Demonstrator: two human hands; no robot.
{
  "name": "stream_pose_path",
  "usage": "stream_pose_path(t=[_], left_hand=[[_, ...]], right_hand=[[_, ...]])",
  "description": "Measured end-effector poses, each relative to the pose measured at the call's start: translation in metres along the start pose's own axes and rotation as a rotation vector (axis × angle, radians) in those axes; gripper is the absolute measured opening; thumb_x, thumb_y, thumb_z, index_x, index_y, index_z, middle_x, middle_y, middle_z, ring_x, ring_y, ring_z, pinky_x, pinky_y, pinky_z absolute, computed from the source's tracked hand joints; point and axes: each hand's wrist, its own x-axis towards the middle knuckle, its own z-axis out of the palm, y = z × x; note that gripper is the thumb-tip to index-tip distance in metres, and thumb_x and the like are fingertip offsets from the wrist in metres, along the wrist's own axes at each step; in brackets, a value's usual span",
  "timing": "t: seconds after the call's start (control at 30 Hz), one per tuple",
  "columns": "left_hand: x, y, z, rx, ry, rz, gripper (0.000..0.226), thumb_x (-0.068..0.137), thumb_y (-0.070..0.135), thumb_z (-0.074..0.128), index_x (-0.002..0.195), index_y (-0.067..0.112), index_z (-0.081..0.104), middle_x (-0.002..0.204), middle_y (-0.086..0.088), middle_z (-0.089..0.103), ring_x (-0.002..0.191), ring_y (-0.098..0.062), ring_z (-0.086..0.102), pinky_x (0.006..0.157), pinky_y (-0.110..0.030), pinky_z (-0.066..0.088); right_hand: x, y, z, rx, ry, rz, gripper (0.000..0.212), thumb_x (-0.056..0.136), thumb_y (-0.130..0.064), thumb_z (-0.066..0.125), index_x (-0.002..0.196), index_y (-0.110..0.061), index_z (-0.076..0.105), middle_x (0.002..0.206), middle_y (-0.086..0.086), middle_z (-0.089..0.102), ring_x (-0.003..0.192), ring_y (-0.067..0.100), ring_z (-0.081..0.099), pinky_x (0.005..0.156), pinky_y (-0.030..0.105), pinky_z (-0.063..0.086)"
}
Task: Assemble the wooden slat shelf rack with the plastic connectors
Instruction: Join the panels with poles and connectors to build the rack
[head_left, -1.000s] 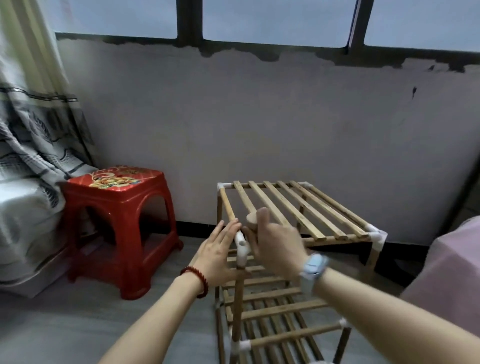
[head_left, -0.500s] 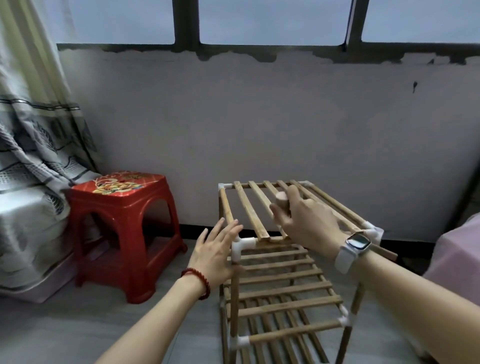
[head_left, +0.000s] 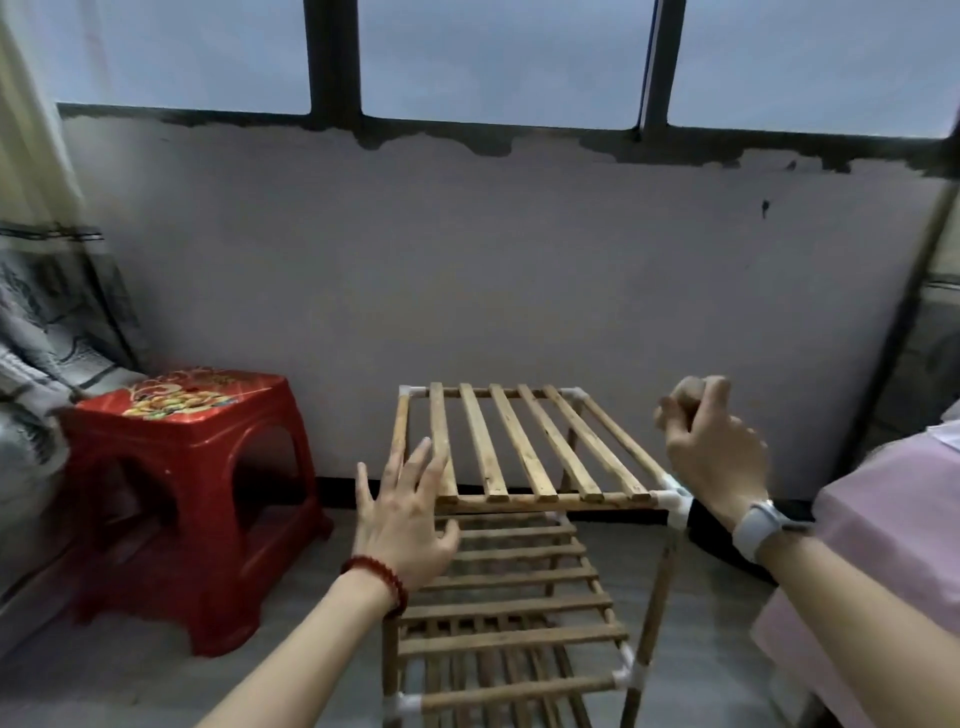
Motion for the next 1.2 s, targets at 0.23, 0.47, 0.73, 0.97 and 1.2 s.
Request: stream_pose_path(t=[0.23,0.47,0.73,0.97,1.2], left_hand=[[0.018,0.030,0.016,0.146,-0.165,0.099,0.068,0.083,0.065,0.017,0.145,0.037,0.021,0.148,0.009,0.030,0.141,-0.018,0.016,0.112,-0.044,0.011],[0.023,0.004,-0.047,-0.205,-0.178,0.041,0.039,0.091,0.038,0.054,0.127,0.025,0.054,0.132,0.007,0.045,0.120,-0.014,0.049,0.104,-0.036,0.037],[-0.080,-0.144,-0.137,0.014,-0.033,-0.374,0.033,0.091,0.031,0.054,0.122,0.021,0.058,0.125,-0.002,0.054,0.119,-0.021,0.050,0.100,-0.037,0.040],[-0.198,-0.278,-0.092,0.027,-0.212,-0.756,0.036,0.094,0.031,0.048,0.129,0.019,0.051,0.130,-0.004,0.051,0.119,-0.021,0.050,0.099,-0.036,0.041],[-0.271,-0.369,0.062,-0.077,-0.545,-1.024,0.049,0.094,0.027,0.044,0.142,0.021,0.033,0.143,-0.006,0.036,0.131,-0.024,0.037,0.106,-0.034,0.034]], right_hand=[[0.000,0.007,-0.001,-0.144,-0.238,-0.193,0.025,0.097,-0.045,0.038,0.100,-0.020,0.035,0.092,0.006,0.064,0.083,0.028,0.062,0.067,0.036,0.045],[-0.024,-0.078,0.005,0.487,-0.709,-0.175,0.021,0.091,-0.036,0.056,0.099,-0.018,0.052,0.097,0.006,0.061,0.081,0.017,0.061,0.073,0.031,0.053],[-0.104,-0.216,0.066,0.602,-0.807,-0.403,0.024,0.086,-0.036,0.064,0.080,-0.016,0.051,0.070,-0.006,0.054,0.056,0.003,0.048,0.043,0.010,0.034],[-0.189,-0.281,0.220,0.493,-1.018,-0.394,0.019,0.083,-0.022,0.060,0.093,-0.014,0.046,0.090,-0.016,0.066,0.090,0.008,0.062,0.071,0.019,0.049],[-0.269,-0.267,0.426,0.279,-1.113,-0.672,0.029,0.090,-0.008,0.052,0.117,-0.011,0.061,0.118,0.003,0.061,0.109,0.023,0.057,0.073,0.009,0.030]])
